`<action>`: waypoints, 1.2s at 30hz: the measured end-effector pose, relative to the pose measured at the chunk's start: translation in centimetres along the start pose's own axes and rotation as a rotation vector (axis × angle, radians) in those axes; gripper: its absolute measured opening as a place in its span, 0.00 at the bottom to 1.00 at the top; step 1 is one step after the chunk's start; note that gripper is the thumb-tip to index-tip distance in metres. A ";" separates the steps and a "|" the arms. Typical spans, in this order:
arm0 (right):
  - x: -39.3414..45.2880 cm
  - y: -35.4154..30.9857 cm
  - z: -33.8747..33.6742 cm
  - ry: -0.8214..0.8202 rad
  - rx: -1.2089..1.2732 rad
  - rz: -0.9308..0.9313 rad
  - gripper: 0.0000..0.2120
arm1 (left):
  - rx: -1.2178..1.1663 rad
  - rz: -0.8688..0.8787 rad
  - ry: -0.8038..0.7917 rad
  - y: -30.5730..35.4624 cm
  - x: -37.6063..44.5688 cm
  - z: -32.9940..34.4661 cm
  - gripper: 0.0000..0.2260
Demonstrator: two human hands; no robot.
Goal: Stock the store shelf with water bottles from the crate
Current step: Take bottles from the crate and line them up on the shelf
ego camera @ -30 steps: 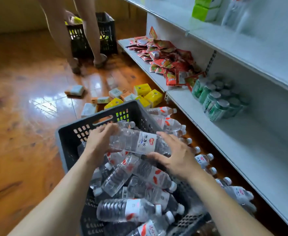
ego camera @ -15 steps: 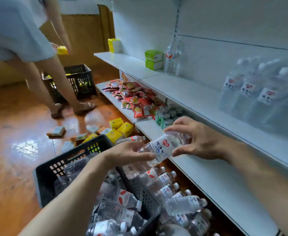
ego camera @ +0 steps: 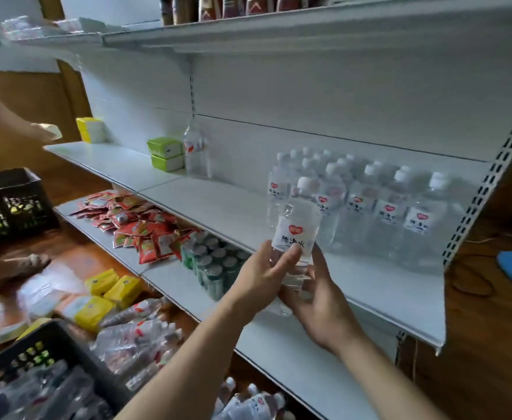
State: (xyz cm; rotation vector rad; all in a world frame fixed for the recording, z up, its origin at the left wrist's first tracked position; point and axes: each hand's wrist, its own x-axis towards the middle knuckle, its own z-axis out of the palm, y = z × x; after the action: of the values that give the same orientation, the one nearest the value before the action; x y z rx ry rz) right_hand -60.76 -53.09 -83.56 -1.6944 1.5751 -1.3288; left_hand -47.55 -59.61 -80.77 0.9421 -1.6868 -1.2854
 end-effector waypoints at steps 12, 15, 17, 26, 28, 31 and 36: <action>5.0 7.7 -6.4 0.429 -0.200 0.134 0.44 | 0.435 0.112 -0.193 -1.2 6.7 8.1 0.22; 6.1 8.9 -6.1 0.453 -0.260 0.154 0.44 | 0.458 0.083 -0.250 -3.1 7.2 8.5 0.24; 6.9 9.5 -6.0 0.454 -0.289 0.160 0.43 | 0.467 0.059 -0.270 -3.9 7.9 8.7 0.25; 9.8 11.1 -6.2 0.441 -0.522 0.248 0.36 | 0.611 0.029 -0.260 -4.8 11.4 10.2 0.26; 10.3 11.2 -6.1 0.470 -0.537 0.253 0.36 | 0.631 0.040 -0.255 -4.9 11.5 10.3 0.26; 10.6 11.5 -6.0 0.500 -0.567 0.266 0.35 | 0.648 0.056 -0.236 -5.3 11.6 10.3 0.25; 11.0 12.1 -5.7 0.546 -0.620 0.256 0.35 | 0.577 0.041 -0.251 -5.7 11.3 10.0 0.26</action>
State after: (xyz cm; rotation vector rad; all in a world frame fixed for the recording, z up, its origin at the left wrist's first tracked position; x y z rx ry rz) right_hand -72.98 -64.63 -87.81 -1.4146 2.6390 -1.3151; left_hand -60.71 -67.12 -86.20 1.0919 -2.3306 -0.9260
